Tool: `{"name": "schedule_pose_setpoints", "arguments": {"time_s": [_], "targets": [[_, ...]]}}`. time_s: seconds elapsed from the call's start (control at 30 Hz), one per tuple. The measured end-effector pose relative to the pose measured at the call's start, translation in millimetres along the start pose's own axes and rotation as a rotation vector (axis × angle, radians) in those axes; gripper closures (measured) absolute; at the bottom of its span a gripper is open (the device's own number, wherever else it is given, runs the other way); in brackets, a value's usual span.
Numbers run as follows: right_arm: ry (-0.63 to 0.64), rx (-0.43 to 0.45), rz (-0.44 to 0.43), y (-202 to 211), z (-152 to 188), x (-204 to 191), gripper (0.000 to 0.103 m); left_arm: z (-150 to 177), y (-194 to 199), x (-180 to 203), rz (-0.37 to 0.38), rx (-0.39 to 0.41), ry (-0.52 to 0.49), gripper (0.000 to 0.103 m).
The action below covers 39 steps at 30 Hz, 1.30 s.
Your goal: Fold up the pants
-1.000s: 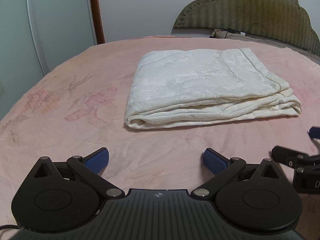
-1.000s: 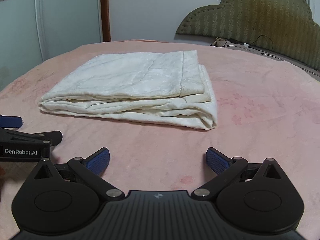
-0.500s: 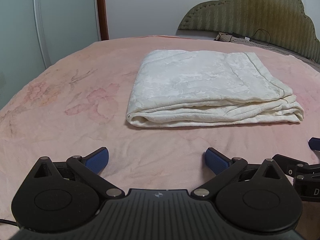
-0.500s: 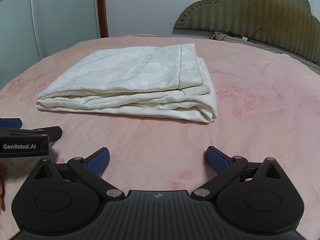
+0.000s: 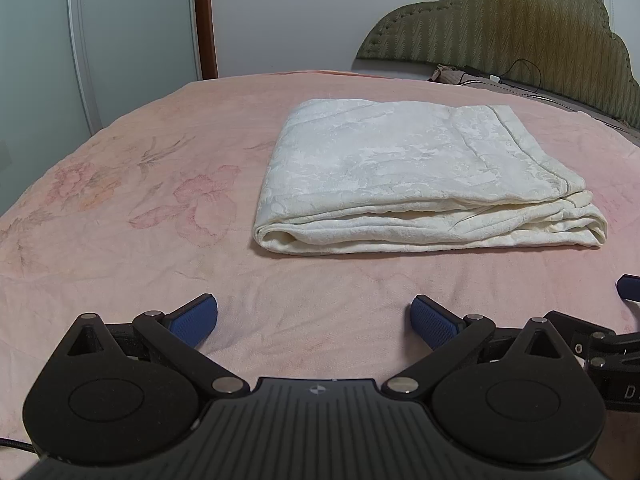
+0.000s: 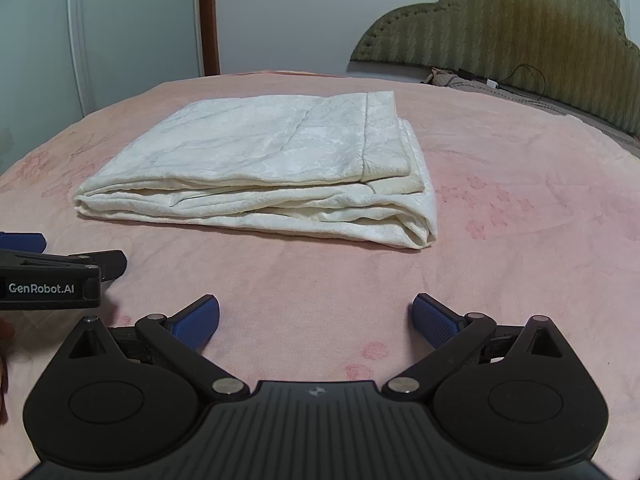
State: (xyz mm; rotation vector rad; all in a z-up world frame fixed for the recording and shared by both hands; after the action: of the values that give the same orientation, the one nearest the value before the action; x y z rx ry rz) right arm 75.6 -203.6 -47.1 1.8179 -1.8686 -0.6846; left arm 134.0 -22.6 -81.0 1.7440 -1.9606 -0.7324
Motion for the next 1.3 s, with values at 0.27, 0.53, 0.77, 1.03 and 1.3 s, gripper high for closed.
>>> {"name": "schedule_pose_setpoints", "arguments": {"time_s": [0.27, 0.53, 0.77, 1.03, 1.3], "targets": [[-0.014, -0.011, -0.011, -0.8, 0.1, 0.9, 0.0, 0.2, 0.4, 0.1, 0.0, 0.001, 0.003, 0.0], [-0.048, -0.008, 0.026, -1.3, -0.1, 8.3, 0.0, 0.8, 1.2, -1.4, -0.003, 0.004, 0.004, 0.0], [-0.044, -0.009, 0.024, -2.2, 0.0, 8.2, 0.0, 0.8, 1.6, -1.4, -0.003, 0.004, 0.006, 0.0], [-0.044, -0.009, 0.024, -2.1, 0.2, 7.6, 0.0, 0.8, 1.5, -1.2, -0.003, 0.004, 0.005, 0.0], [-0.044, -0.01, 0.024, -1.8, 0.2, 7.5, 0.0, 0.9, 1.6, -1.2, -0.003, 0.003, 0.006, 0.0]]}}
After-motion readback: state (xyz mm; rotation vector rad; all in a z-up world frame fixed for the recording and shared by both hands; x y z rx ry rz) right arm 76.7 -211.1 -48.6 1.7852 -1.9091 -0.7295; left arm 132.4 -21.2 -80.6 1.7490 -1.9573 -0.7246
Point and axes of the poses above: each gripper's, at about its wrist camera, not at the fingertips, and y roughly against the way its jaws point, x to its right, z to its underside, the point moved 7 cm from there along -y, roughly the way its jaws point, and after that the axes turned 1 degree about x, right-handed, at the moved point
